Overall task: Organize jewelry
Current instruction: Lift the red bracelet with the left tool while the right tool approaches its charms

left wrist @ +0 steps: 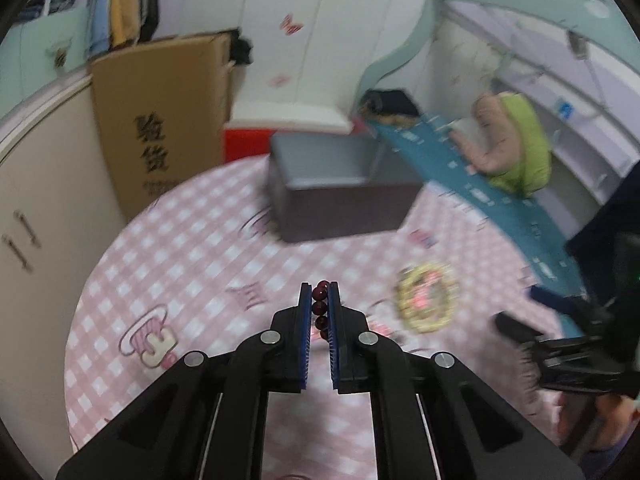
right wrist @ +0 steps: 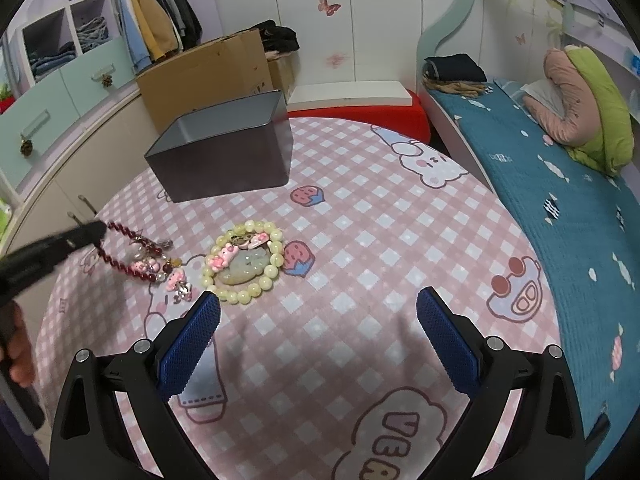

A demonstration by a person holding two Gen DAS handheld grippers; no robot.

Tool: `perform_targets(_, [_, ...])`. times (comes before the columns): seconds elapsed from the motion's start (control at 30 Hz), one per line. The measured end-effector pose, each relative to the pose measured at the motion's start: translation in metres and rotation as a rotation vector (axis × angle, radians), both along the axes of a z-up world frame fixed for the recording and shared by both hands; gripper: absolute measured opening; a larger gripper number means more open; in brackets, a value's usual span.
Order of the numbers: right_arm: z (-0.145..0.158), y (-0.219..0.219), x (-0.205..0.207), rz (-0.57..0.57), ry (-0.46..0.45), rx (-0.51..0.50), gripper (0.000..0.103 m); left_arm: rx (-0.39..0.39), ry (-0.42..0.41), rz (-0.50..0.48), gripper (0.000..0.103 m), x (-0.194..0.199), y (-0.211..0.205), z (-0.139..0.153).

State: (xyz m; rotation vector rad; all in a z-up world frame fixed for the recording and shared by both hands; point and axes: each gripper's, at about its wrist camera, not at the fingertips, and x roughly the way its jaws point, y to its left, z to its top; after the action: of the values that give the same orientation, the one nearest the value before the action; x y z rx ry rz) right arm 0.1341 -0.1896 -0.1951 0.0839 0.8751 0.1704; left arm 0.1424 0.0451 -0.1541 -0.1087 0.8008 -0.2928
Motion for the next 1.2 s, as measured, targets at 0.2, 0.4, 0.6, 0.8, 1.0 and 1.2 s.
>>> perform_targets(0.2, [0.003,-0.002,-0.005,0.0,0.0,0.004,0.096,-0.089,-0.059,-0.097,0.006,-0.016,-0.01,0.029])
perform_targets(0.4, [0.003,-0.004,-0.005,-0.003,-0.002,0.007,0.096,-0.193,-0.068,-0.132,0.006,-0.024,-0.007,0.045])
perform_targets(0.6, [0.003,-0.003,-0.006,0.006,0.001,0.014,0.096,-0.171,-0.085,-0.153,0.006,-0.031,-0.01,0.051])
perform_targets(0.8, [0.003,0.007,-0.009,0.05,0.008,0.015,0.096,-0.057,0.038,-0.049,0.006,-0.016,-0.002,0.006])
perform_targets(1.0, [0.003,0.029,-0.01,0.141,0.0,0.027,0.096,-0.057,0.08,0.02,0.006,-0.02,0.024,-0.008])
perform_targets(1.2, [0.002,0.074,-0.005,0.295,-0.039,0.011,0.095,-0.066,0.118,0.067,0.006,-0.029,0.047,-0.03])
